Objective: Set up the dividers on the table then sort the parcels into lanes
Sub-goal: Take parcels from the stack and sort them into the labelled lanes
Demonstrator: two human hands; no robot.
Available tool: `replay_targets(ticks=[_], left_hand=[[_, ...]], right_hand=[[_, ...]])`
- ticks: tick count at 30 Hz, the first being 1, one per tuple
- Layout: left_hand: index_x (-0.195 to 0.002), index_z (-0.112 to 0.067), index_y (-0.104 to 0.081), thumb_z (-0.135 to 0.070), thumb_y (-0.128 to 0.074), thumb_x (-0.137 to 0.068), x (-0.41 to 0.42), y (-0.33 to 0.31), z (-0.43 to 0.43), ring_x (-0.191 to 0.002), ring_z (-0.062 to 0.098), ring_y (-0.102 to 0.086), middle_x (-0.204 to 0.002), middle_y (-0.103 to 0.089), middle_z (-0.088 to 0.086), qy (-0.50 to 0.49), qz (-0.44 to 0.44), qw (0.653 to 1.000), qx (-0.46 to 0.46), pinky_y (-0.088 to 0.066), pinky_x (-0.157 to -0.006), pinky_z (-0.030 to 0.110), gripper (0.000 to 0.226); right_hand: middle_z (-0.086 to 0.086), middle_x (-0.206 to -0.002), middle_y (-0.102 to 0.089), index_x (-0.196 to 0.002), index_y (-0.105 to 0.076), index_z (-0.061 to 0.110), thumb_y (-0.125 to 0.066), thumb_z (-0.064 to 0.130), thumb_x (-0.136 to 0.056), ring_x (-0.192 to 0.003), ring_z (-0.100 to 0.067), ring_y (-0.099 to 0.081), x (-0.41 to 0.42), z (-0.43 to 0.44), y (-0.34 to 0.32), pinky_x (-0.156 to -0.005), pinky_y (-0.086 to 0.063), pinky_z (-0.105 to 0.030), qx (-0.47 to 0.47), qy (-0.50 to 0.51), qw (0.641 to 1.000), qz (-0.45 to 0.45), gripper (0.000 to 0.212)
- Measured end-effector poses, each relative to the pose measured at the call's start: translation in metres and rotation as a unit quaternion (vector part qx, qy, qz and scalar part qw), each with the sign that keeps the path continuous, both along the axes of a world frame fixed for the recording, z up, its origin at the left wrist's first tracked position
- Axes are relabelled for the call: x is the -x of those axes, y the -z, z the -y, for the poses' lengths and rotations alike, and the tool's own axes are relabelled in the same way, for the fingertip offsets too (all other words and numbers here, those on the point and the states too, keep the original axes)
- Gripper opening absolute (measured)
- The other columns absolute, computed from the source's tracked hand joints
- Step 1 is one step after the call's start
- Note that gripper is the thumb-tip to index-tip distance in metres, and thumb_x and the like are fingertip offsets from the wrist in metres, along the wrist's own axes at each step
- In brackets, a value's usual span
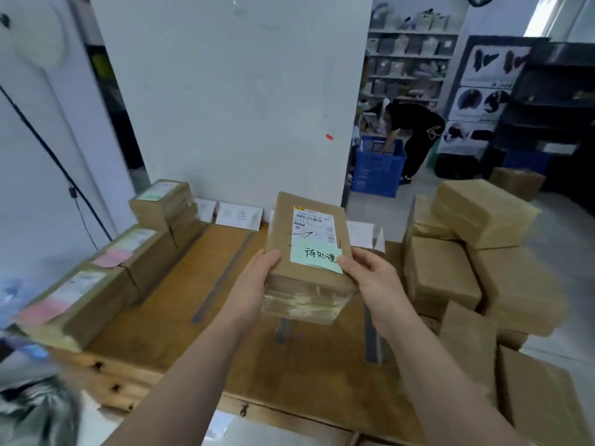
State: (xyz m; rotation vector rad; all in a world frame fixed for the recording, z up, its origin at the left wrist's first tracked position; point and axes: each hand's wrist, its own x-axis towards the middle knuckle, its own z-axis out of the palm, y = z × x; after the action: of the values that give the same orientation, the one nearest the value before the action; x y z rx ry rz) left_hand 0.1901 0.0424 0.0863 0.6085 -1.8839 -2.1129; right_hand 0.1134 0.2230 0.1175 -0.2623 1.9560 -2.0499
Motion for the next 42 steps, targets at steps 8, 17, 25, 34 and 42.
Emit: replay_targets(ticks=[8,17,25,34,42], left_hand=[[-0.108,-0.026,-0.067,-0.054,-0.039,-0.096,-0.038,-0.013,0.131,-0.098,0.02,-0.067,-0.105,-0.074,0.002,-0.04,0.063,0.996,0.04,-0.047,-0.088,0.038,0.041],[-0.094,-0.034,-0.075,-0.054,-0.051,-0.087,-0.051,-0.004,0.237,-0.105,0.023,-0.067,-0.105,-0.075,-0.003,-0.117,0.074,0.99,-0.003,-0.042,-0.106,0.047,0.031],[-0.115,-0.026,-0.068,-0.08,-0.07,-0.051,-0.039,0.031,0.337,-0.101,0.039,-0.064,-0.113,-0.068,0.011,-0.191,0.105,0.976,0.002,-0.047,-0.092,0.062,0.084],[-0.094,-0.03,-0.072,-0.046,-0.058,-0.089,-0.041,0.018,0.417,-0.092,0.02,-0.069,-0.099,-0.075,0.0,-0.181,0.125,0.973,0.065,-0.052,-0.09,0.039,0.022],[-0.094,-0.034,-0.068,-0.045,-0.05,-0.096,-0.027,0.041,0.514,-0.09,0.017,-0.069,-0.093,-0.073,-0.007,-0.093,0.142,0.974,0.152,-0.053,-0.085,0.036,0.021]], right_hand=[[0.01,-0.102,-0.073,-0.123,-0.063,0.023,-0.064,0.021,-0.092,-0.09,-0.008,-0.07,-0.015,0.151,0.009,-0.082,-0.059,-0.031,-0.005,-0.044,0.999,0.019,0.031],[0.012,-0.099,-0.071,-0.123,-0.061,0.023,-0.063,0.02,-0.093,-0.081,-0.001,-0.067,-0.009,0.271,0.019,-0.055,-0.05,-0.01,-0.024,-0.112,0.992,0.054,0.03],[0.008,-0.1,-0.073,-0.119,-0.065,0.021,-0.065,0.02,-0.092,-0.09,-0.01,-0.069,0.016,0.369,0.03,-0.076,-0.058,-0.026,-0.053,-0.177,0.981,0.056,0.027],[0.006,-0.107,-0.071,-0.126,-0.061,0.018,-0.065,0.018,-0.091,-0.097,-0.011,-0.067,0.022,0.464,0.052,-0.085,-0.057,-0.032,-0.07,-0.185,0.978,0.062,0.035],[0.01,-0.1,-0.067,-0.128,-0.059,0.015,-0.066,0.014,-0.09,-0.089,-0.005,-0.064,0.012,0.541,0.072,-0.066,-0.055,-0.019,-0.09,-0.117,0.986,0.078,0.039]])
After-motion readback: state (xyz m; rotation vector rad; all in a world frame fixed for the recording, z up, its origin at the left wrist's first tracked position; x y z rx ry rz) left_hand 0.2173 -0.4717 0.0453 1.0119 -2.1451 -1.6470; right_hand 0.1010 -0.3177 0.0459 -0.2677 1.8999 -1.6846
